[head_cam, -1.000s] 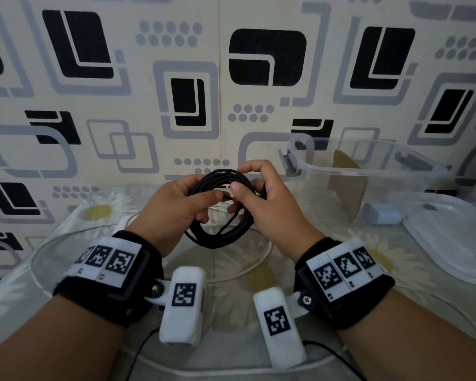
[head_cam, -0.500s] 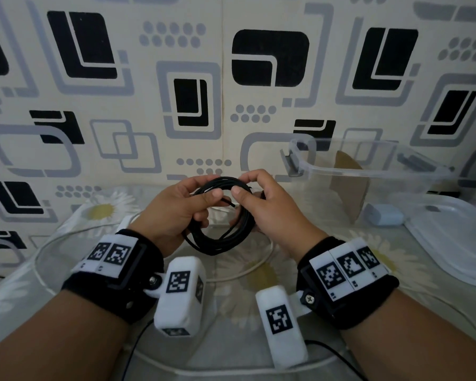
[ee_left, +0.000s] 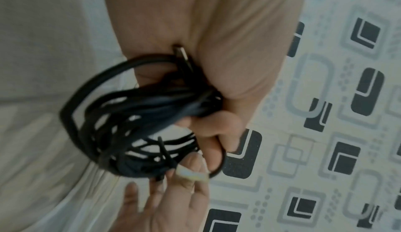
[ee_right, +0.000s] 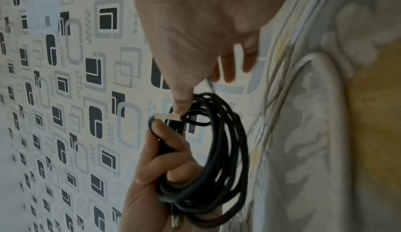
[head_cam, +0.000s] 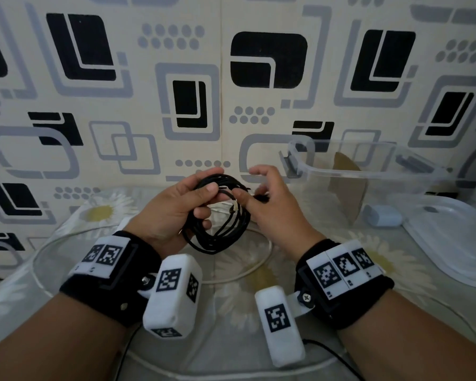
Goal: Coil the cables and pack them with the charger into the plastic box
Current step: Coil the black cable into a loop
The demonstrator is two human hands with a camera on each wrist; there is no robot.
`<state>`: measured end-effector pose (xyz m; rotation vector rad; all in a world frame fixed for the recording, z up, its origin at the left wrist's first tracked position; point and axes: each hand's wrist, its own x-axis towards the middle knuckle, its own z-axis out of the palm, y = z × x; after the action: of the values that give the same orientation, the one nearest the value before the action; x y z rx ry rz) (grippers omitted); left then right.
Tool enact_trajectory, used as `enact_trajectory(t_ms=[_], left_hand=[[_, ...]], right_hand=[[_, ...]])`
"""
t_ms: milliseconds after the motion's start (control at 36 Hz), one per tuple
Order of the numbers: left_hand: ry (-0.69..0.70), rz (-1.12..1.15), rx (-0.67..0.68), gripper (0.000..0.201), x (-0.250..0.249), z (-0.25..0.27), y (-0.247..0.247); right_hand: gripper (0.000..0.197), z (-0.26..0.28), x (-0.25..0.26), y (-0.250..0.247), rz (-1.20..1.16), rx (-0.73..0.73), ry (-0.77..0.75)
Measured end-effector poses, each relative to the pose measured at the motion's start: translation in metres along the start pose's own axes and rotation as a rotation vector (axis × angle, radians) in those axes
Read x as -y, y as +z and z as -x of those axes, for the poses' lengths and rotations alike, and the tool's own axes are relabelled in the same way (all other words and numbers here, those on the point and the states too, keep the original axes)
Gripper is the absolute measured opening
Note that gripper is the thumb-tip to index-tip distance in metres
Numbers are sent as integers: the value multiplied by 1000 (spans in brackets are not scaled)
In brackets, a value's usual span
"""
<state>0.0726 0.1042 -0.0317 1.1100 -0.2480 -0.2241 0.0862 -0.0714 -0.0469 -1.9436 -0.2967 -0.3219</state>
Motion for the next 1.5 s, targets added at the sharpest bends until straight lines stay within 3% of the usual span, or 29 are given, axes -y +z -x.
enact_trajectory(t_ms=[111,167,222,333,389,611,750,889,1250,1500], left_hand=[[43,-108,-73,41,1,0,2],[59,-110,-99,41,0,0,2],[74,-102,-105,41,-1,0,1],[80,-106,-94,42,-1,0,-1],[81,-129,-91,42,-1,0,1],[180,-373,-100,35,3,2,2],[209,-467,-123,31,6,1,3],[212,-492,-138,29,6,1,1],[231,-539,-158,27,6,1,0],[198,-531,-114,27,5,1,-1]], right_hand=[[14,-1,4,-7,54,-160,-199],[21,-1,6,-8,86,-155,-272],[31,1,9,-6,86,-64,-243],[13,2,5,-1,111,102,-232],[8,1,3,-2,79,70,-242],[22,1,8,-2,116,-99,-456],[22,8,15,-4,-92,-3,-396],[22,7,18,-4,-121,-88,-426],[15,9,22,-3,-165,-133,-431],[24,6,17,-3,-113,-291,-404]])
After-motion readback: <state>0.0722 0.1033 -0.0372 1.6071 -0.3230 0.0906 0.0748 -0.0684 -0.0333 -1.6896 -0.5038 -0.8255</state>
